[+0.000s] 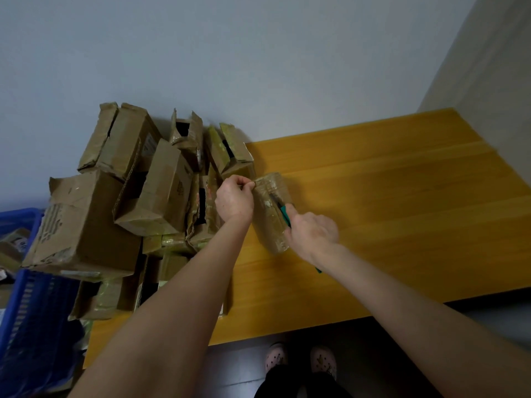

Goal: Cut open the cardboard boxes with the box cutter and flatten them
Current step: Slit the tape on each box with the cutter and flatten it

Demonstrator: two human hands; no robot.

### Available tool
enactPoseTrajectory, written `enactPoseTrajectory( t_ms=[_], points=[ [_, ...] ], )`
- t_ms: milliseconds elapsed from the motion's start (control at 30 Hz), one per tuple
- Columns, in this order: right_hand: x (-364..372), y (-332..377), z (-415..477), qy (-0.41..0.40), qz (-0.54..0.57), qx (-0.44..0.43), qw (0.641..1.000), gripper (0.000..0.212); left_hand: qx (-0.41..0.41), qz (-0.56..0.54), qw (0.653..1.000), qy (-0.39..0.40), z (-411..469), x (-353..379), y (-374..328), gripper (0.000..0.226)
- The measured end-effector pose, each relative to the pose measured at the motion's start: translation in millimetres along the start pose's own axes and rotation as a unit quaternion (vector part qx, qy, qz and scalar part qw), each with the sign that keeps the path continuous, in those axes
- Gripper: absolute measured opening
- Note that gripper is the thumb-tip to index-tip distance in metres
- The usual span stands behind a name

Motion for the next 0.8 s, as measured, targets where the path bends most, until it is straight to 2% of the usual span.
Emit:
enactPoseTrajectory(
  t_ms=[433, 600, 667, 800],
  points=[
    [9.3, 2.7, -4.7, -0.006, -0.010, -0.004, 1.000, 0.052, -0.008, 0.001, 1.000, 0.001, -4.9, -0.5, -2.8, 0.013],
    [15.5, -10.0, 0.7, 0.040, 0.121, 0.004, 0.992, 0.049, -0.017, -0.012, 1.000, 0.004, -1.0, -0.9, -0.3, 0.010],
    [16.0, -12.6, 0.9, 0.028, 0.127, 0.003, 0.991, 0.052, -0.007, -0.008, 1.000, 0.007, 2.7, -0.3, -2.2, 0.010],
    [9.7, -10.9, -1.1, -0.023, 0.113, -0.007, 0.993, 0.046, -0.004, 0.008, 1.000, 0.005, 4.4, -0.6, -3.5, 0.010]
  ],
)
Point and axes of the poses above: each hand's wrist, its own z-axis towards the middle knuckle, its own x-axis out of the palm, y = z × x, the point moved 7 cm from there along z, towards the middle knuckle, and after that the axes turned 13 degrees about x, right-handed, at the moved point
